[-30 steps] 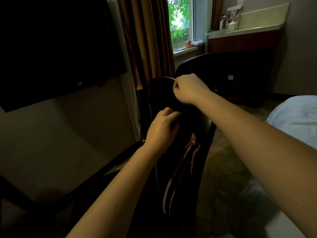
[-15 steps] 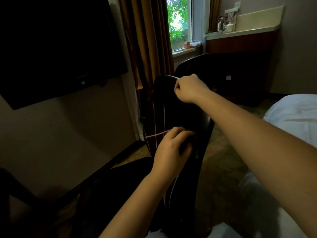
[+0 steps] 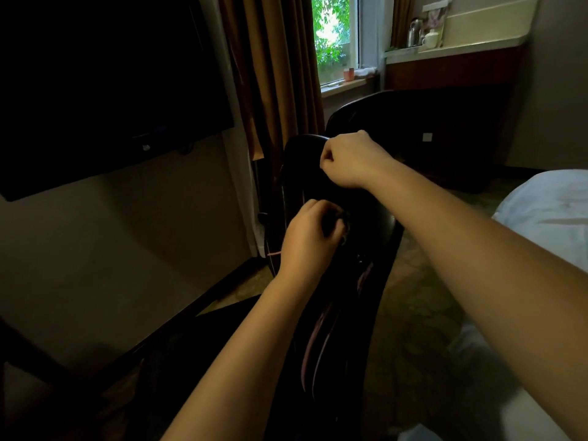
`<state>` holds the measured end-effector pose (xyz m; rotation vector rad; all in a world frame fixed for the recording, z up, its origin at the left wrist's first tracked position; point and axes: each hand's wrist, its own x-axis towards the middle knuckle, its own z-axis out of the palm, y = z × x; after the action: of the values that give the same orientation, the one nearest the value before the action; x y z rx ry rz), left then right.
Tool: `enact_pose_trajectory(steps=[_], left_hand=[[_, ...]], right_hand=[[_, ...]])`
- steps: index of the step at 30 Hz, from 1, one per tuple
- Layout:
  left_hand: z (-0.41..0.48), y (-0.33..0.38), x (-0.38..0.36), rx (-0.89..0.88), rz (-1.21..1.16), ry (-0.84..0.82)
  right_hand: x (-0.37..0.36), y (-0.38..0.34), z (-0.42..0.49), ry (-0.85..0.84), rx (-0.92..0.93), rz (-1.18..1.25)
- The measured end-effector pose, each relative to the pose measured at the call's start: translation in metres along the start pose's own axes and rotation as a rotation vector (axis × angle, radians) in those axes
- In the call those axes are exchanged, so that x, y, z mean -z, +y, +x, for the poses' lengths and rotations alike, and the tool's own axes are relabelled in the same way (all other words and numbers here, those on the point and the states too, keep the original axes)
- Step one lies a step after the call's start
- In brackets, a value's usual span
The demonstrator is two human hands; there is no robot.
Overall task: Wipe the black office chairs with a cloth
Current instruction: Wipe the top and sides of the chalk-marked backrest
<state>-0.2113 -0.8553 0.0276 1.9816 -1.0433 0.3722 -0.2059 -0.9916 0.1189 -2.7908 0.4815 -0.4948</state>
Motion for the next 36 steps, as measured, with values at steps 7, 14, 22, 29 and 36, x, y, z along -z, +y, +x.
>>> enact_pose_trajectory(steps=[7,14,22,29,36], left_hand=[[0.058,-0.04,-0.016,0.103,0.049,0.025],[0.075,-0.054,-0.017,0.132,0.051,0.028],[0.037,-0.026,-0.007,0.023,-0.08,-0.005],[-0.031,0.005,0.004,-0.131,-0.133,-0.071],[-0.078,0.018,-0.002,-0.135,-0.181,-0.04]], right_hand=[[-0.004,0.002,0.003,0.024,0.019,0.016],[-0.003,0.001,0.011,0.021,0.035,0.03],[0.0,0.004,0.016,0.021,-0.001,0.024],[0.003,0.003,0.005,0.014,-0.023,0.027],[0.005,-0.002,-0.011,0.012,-0.01,-0.023]])
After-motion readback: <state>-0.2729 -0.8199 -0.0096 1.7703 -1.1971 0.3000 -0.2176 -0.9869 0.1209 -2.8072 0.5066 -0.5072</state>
